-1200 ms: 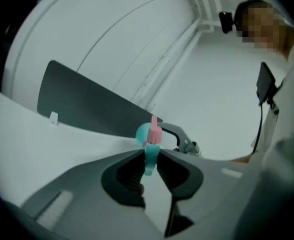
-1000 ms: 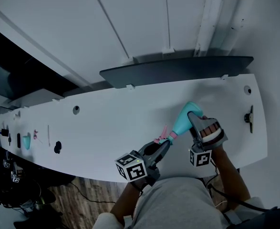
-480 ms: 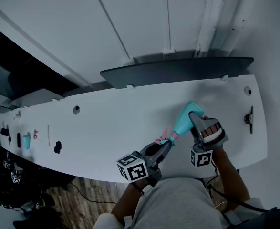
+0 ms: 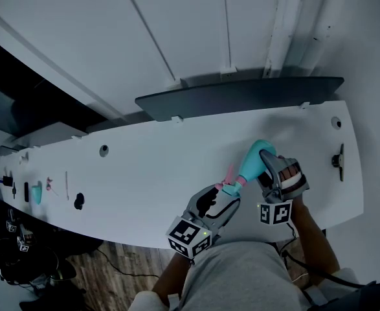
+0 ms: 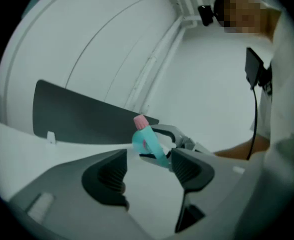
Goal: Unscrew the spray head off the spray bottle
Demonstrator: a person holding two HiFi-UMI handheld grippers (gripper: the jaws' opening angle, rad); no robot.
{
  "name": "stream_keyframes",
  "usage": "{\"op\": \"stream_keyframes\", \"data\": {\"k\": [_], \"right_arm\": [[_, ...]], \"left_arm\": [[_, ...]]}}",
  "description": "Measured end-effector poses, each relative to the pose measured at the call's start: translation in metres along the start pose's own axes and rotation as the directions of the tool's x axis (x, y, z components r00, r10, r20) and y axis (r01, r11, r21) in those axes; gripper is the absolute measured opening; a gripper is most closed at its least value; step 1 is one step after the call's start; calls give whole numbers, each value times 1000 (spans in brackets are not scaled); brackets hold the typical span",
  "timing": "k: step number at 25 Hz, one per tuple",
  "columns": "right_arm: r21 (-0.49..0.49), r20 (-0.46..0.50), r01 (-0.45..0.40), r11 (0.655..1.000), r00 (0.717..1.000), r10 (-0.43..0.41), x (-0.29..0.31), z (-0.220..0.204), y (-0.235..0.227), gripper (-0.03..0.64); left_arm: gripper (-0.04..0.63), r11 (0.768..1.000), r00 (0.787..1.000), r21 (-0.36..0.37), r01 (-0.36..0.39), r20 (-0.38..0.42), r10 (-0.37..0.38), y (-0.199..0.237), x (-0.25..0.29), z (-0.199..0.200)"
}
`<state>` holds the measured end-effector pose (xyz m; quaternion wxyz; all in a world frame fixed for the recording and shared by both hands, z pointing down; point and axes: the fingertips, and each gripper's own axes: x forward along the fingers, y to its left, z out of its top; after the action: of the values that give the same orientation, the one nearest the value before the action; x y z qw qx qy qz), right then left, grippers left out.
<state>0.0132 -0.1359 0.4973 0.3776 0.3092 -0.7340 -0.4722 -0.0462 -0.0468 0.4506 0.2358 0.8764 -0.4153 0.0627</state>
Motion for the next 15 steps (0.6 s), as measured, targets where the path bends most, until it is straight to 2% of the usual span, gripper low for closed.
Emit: {"op": "stream_keyframes", "data": {"k": [1, 2, 3, 4, 5, 6, 7, 8, 9, 10, 11, 13, 15], "right_arm": [[19, 3, -18, 1000, 1000, 18, 0, -1, 2, 371], [34, 4, -34, 999, 999, 34, 0, -3, 4, 371], [49, 2, -48, 998, 999, 48, 1, -4, 6, 371], [66, -2, -61, 996, 998, 61, 1, -5, 8, 371], [83, -5, -73, 994, 997, 73, 2, -6, 10, 371], [97, -8, -82, 992, 997, 83, 3, -7, 11, 371], [105, -7, -87, 991, 996, 88, 3, -6, 12, 371], [107, -5, -89, 990, 996, 90, 3, -5, 13, 371], [106, -1, -88, 990, 996, 89, 4, -4, 13, 371], [101, 3, -86, 991, 996, 86, 4, -2, 13, 371], [93, 7, -82, 992, 997, 82, 4, 0, 13, 371], [70, 11, -75, 995, 997, 74, 4, 4, 13, 371], [56, 10, -69, 996, 998, 68, 4, 5, 12, 371]], "left_arm": [[272, 996, 999, 76, -43, -10, 44, 3, -2, -1], [288, 982, 995, 165, -96, -8, 99, 6, -4, -1], [298, 951, 987, 269, -155, 9, 159, 9, -7, 2], [299, 898, 976, 384, -214, 39, 215, 11, -11, 8], [299, 829, 962, 493, -266, 75, 264, 11, -15, 15], [299, 757, 947, 577, -307, 107, 302, 10, -18, 20], [299, 695, 935, 637, -333, 128, 331, 9, -19, 21], [299, 649, 928, 681, -340, 131, 349, 7, -17, 19], [298, 619, 926, 713, -330, 118, 358, 6, -13, 16], [291, 605, 927, 732, -315, 100, 361, 5, -8, 12], [274, 602, 929, 739, -302, 85, 361, 4, -4, 9], [225, 610, 930, 735, -296, 77, 358, 1, 1, 8], [145, 613, 931, 732, -298, 82, 354, -3, 3, 11]]}}
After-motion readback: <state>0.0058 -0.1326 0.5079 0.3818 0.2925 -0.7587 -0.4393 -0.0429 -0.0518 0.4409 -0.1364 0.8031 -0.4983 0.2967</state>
